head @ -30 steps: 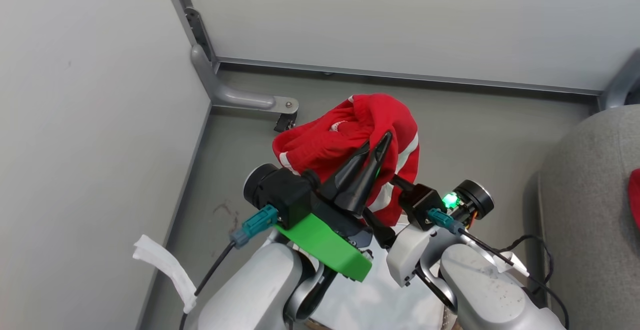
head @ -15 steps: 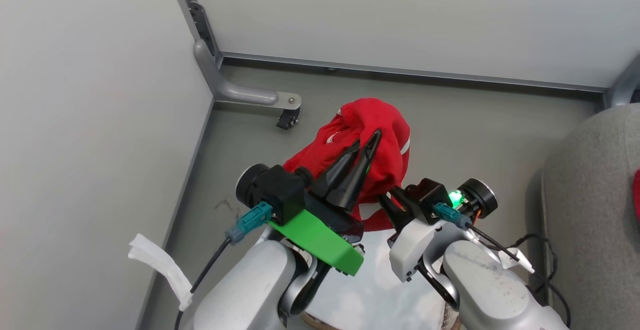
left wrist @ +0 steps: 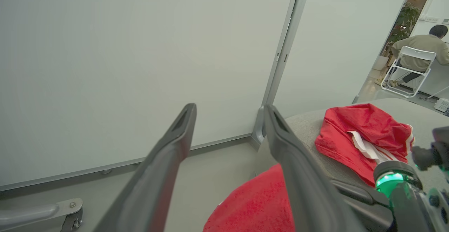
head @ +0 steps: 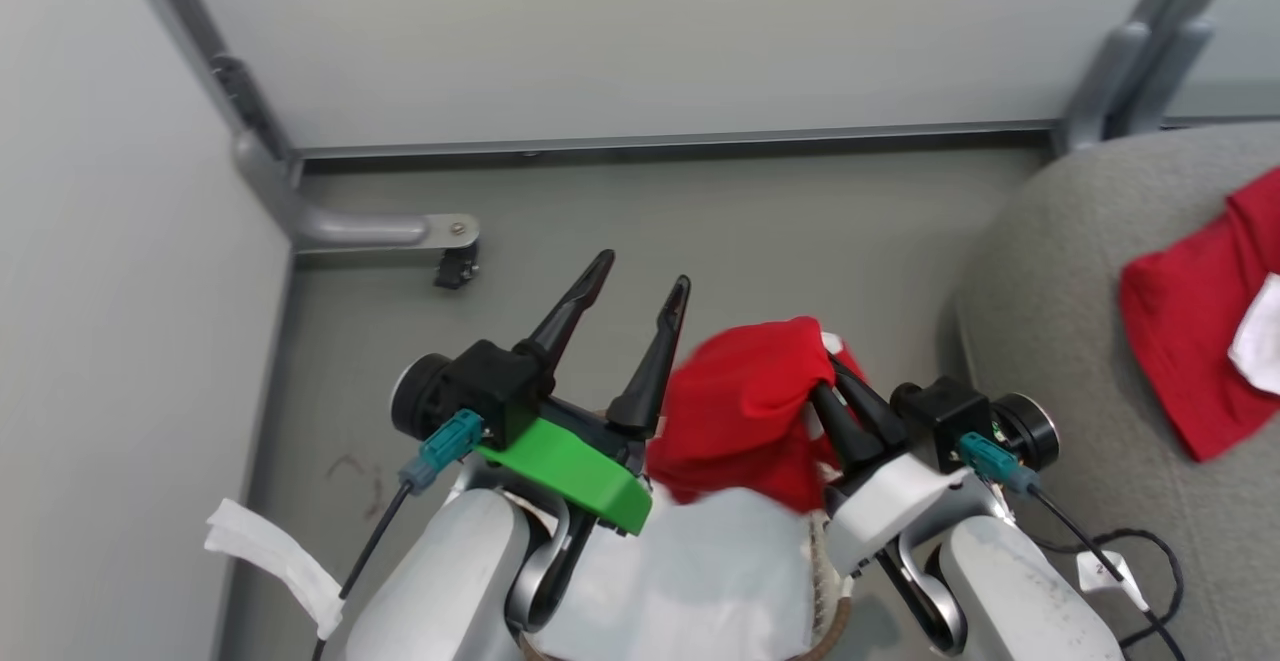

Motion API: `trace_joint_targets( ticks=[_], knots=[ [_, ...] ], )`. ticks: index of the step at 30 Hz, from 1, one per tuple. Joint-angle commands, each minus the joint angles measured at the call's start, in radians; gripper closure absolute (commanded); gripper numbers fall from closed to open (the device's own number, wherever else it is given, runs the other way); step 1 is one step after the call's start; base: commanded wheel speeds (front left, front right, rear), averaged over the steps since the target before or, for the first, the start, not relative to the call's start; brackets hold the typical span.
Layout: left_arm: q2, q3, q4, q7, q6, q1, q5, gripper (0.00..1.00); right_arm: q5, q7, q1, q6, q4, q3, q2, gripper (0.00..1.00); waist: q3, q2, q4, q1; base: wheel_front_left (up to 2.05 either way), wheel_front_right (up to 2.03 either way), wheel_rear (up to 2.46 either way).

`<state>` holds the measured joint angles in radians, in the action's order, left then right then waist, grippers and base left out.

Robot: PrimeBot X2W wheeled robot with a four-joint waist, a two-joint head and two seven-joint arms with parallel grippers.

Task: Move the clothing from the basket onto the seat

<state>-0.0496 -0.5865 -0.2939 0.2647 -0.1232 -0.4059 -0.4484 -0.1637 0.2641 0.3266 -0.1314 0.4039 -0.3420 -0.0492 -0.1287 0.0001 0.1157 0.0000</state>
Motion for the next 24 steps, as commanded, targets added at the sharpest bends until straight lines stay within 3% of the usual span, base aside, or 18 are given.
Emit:
trace_joint_targets(
  ticks=[1, 14, 24],
  knots=[
    [-0.002, 0.017, -0.004, -0.001, -0.003, 0.014, 0.012, 0.00, -0.004, 0.000, -0.021, 0.001, -0.019, 0.016, -0.004, 1.00, 0.003, -0.0001, -0.124, 0.0000, 0.00, 0.00, 0.00],
    [-0.003, 0.140, -0.036, -0.001, -0.008, 0.082, 0.070, 0.00, -0.023, 0.000, -0.110, 0.001, -0.122, 0.095, -0.003, 1.00, 0.007, -0.0001, -0.413, 0.0000, 0.00, 0.00, 0.00],
    [-0.003, 0.153, -0.048, -0.001, -0.009, 0.113, 0.082, 0.00, -0.022, 0.000, -0.133, 0.001, -0.167, 0.141, -0.003, 1.00, -0.009, -0.0001, -0.569, 0.0000, 0.00, 0.00, 0.00]
  ],
)
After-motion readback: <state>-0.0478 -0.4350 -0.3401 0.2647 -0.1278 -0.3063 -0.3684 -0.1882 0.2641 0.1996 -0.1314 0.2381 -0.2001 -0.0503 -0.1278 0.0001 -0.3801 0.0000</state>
